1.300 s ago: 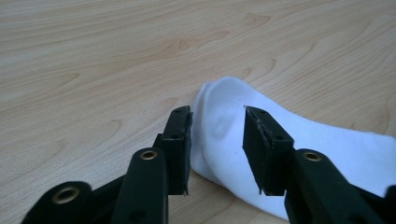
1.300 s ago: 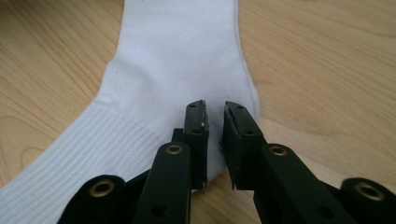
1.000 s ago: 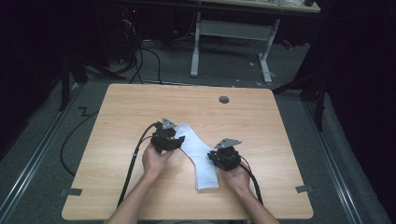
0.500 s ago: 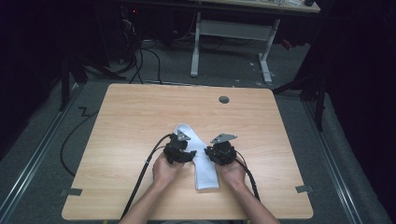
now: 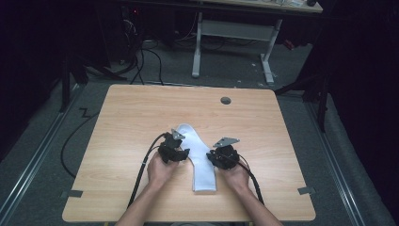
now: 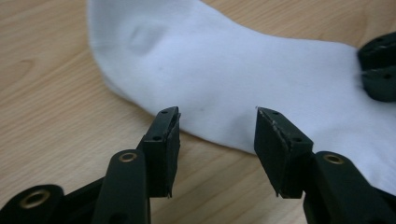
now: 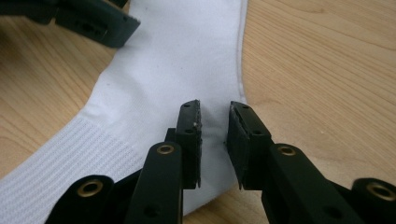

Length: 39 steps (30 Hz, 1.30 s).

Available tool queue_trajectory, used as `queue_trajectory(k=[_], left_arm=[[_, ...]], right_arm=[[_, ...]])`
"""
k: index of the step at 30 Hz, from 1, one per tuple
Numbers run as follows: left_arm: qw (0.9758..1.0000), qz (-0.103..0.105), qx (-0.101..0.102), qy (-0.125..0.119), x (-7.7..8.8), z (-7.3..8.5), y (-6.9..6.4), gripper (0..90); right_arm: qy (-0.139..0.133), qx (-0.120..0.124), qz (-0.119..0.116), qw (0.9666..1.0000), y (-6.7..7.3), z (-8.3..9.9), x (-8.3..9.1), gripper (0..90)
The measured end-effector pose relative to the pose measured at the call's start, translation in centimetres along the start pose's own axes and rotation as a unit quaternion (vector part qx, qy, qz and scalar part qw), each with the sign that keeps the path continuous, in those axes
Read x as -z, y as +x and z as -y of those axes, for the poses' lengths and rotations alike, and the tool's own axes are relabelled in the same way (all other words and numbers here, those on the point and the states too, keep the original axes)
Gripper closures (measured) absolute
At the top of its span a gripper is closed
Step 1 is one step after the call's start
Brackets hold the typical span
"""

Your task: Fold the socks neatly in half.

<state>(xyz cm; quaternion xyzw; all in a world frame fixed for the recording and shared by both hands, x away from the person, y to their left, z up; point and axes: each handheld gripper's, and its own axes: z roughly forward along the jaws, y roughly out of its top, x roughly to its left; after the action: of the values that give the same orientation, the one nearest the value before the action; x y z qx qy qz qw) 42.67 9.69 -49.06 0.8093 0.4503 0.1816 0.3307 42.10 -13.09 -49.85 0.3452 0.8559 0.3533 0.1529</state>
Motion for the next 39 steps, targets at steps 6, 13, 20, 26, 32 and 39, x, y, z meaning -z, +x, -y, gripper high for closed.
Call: queue_trajectory(k=[6,13,20,26,32,39], left_arm=[[0.9994,-0.018,0.021,-0.021,0.8,-0.6,1.4,50.2],[0.9977,-0.034,0.047,-0.033,1.0,-1.4,3.4,59.4],[0.9964,-0.035,0.072,-0.027,0.4,-2.5,4.7,59.1],[0.9948,-0.020,0.098,-0.016,-1.0,-2.2,5.4,61.1],[0.9939,-0.015,0.108,-0.013,-2.0,-2.0,5.6,63.0],[0.9938,-0.006,0.107,-0.029,-2.3,-2.5,5.4,61.8]], right_arm=[[-0.003,0.004,0.001,1.0000,0.4,0.3,0.1,71.5],[-0.008,0.002,0.000,1.0000,0.5,0.5,0.2,70.3],[-0.009,0.005,-0.004,0.9999,0.5,0.7,0.4,70.3],[-0.009,0.008,-0.004,0.9999,0.4,0.7,0.4,70.4],[-0.008,0.011,-0.008,0.9999,0.3,0.7,0.4,70.7],[-0.004,0.014,-0.016,0.9998,0.1,0.7,0.4,71.0]])
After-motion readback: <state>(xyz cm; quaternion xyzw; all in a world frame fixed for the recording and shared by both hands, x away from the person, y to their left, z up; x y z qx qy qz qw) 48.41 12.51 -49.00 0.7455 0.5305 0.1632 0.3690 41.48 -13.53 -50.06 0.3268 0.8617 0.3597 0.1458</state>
